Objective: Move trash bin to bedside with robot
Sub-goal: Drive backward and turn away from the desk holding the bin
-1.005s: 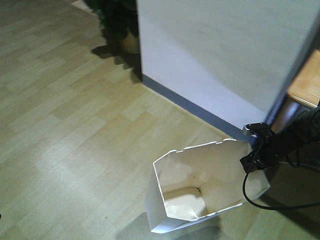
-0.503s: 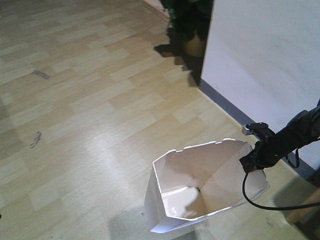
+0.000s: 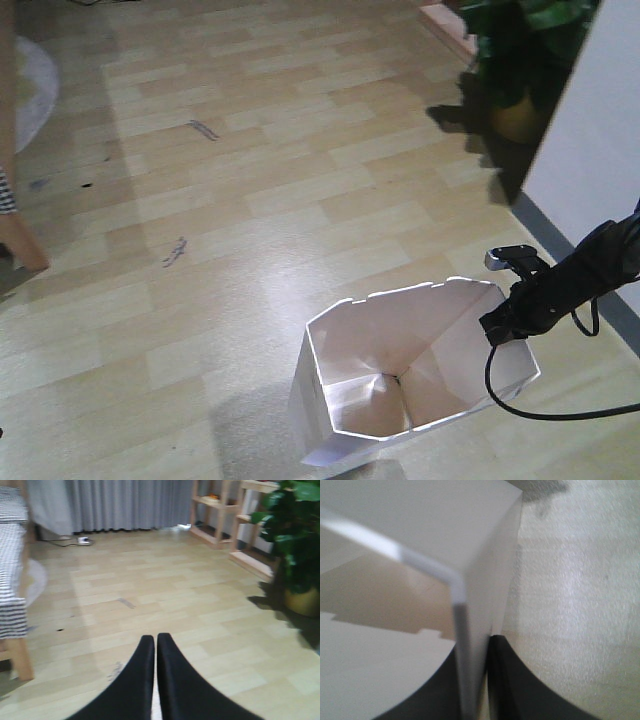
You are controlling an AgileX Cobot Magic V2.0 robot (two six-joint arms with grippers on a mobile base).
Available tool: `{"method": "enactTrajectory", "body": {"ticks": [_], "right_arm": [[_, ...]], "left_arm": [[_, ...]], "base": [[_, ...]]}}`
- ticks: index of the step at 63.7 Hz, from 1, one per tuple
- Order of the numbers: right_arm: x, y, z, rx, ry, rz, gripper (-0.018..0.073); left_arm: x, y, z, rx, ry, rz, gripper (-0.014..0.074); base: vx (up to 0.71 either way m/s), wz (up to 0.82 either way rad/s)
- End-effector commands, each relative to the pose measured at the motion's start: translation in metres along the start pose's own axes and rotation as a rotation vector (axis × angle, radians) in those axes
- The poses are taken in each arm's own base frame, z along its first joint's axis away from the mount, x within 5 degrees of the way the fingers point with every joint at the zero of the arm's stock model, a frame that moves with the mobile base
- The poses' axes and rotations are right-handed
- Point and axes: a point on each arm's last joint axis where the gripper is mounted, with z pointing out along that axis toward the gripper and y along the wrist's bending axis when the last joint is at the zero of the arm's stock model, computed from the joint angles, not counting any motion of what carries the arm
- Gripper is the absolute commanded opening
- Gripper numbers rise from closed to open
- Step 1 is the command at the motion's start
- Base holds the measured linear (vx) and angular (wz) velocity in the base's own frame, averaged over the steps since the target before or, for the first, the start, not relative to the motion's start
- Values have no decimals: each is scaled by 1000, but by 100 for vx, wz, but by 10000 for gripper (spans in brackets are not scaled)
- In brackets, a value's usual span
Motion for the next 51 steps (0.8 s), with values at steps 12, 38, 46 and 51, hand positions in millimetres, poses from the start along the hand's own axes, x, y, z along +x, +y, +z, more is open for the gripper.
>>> {"method": "enactTrajectory", "body": {"ticks": [12,38,46,51], "right_arm": [[-15,14,-31,-95,-58,19,-6],[-15,14,-31,-95,-58,19,-6],[-15,14,-31,-95,-58,19,-6],[-15,14,-31,-95,-58,19,-6]], "left_arm": [[-3,0,0,3,-72,-10,-6],[-3,0,0,3,-72,-10,-6],[-3,0,0,3,-72,-10,-6],[-3,0,0,3,-72,-10,-6]], "base": [[12,50],[15,33],[18,15],[19,11]]}}
